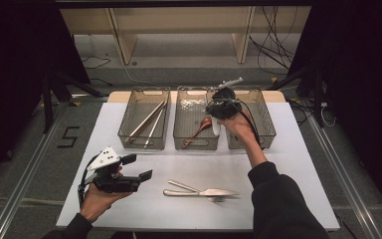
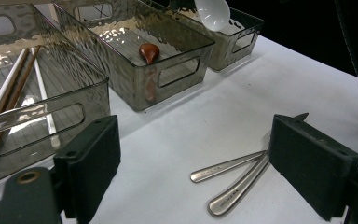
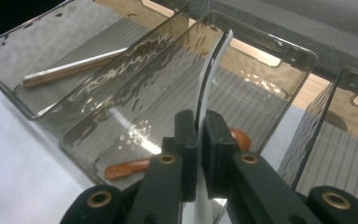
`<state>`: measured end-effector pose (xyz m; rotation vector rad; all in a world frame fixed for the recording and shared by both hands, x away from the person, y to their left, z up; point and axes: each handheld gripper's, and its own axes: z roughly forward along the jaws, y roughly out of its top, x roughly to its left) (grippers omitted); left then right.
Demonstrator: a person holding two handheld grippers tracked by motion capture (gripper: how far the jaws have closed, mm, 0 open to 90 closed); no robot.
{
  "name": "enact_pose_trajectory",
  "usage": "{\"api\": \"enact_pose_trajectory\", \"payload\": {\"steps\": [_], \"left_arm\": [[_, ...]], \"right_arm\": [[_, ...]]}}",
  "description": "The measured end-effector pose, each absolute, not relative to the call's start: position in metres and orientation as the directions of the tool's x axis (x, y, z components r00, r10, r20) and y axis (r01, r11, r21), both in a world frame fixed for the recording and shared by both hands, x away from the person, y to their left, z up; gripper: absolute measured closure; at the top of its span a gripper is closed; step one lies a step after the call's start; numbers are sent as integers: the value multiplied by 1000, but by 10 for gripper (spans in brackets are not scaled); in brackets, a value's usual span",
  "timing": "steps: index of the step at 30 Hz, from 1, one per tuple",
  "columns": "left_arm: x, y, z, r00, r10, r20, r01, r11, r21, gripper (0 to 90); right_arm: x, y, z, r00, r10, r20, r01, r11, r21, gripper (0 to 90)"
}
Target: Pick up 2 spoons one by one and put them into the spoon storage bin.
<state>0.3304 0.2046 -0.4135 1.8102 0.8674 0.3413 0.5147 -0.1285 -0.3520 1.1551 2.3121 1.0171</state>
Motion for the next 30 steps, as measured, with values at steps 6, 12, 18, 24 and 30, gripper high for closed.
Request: {"api": "enact_pose_trajectory", "payload": {"steps": [6,12,18,24,30], "left_arm": [[330,204,-414,698,697,-164,399,-188,898,163],[330,204,-414,699,695,-165,400,-189,897,163],[330,204,-414,700,694,-166,400,-189,897,163],[330,204,-414,704,691,-164,400,-194,896,163],[330,203,-414,704,691,-164,401,-195,895,163]], "right_arm": [[523,-122,-360,-585,811,-4,552,402,731,863],[529,-118,-368,-574,819,-9,562,402,723,862],[533,-115,-376,-568,823,-8,577,405,709,854],[534,-116,-378,-565,825,0,586,400,705,748],[525,-125,-367,-585,811,21,566,390,726,619]]}}
